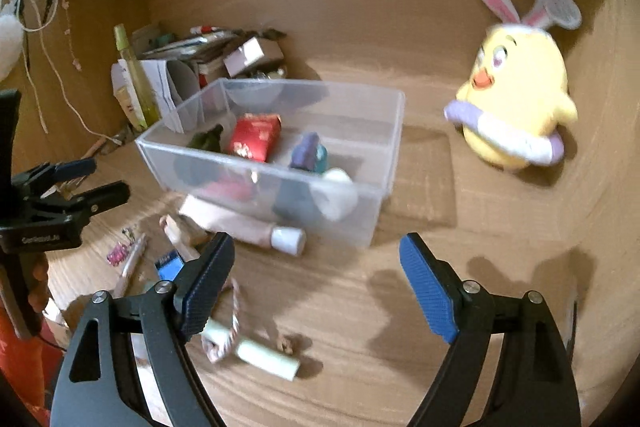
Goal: Organize objects
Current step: 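Withdraw both tools from the box toward the items on the desk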
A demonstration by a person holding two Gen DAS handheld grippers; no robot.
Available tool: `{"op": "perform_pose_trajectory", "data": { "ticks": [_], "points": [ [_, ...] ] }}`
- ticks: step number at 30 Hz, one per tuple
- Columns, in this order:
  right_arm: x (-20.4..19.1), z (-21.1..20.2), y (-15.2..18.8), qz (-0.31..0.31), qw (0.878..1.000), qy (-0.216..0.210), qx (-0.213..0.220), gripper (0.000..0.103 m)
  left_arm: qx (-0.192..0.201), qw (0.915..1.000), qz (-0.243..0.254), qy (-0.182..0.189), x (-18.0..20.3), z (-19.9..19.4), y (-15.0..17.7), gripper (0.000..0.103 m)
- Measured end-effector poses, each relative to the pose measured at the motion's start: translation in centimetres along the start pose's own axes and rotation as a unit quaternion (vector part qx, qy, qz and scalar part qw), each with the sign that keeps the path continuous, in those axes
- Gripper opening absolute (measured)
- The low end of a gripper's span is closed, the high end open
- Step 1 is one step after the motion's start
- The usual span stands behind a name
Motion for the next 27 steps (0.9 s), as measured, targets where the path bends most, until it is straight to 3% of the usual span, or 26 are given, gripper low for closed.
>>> {"op": "perform_pose_trajectory", "data": {
  "ticks": [5,15,20,23,27],
  "points": [
    [1.0,0.5,1.9,0.035,0.999,0.000,-0.015,0.083,-0.016,0.9998,-0.006,-0.005,-0.9,-0.2,2.1,0.098],
    [0.7,0.6,3.8,0.023,0.999,0.007,-0.038,0.081,-0.048,0.9986,-0.020,-0.009,-2.2,0.4,5.8,0.098],
    [0.1,1.3,4.7,0.020,0.998,-0.005,-0.060,0.054,-0.055,0.9975,-0.043,-0.001,-2.8,0.7,6.6,0.095],
    [-0.4,1.6,5.2,0.012,0.997,-0.011,-0.072,0.047,-0.057,0.9977,-0.037,0.000,-2.6,0.8,6.8,0.083],
    [-0.9,1.7,5.5,0.002,0.997,-0.013,-0.079,0.043,-0.055,0.9982,-0.022,-0.007,-2.0,1.0,7.0,0.081]
  ]
}}
Point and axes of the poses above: each gripper's, at about its wrist camera, not at the fingertips, and z roughly the way its jaws point, x to its right, y to its underside, the point moved 7 cm from there along z, roughly the way its jaws point, and after that the axes turned 3 degrees about -y, right-handed, at the moved point
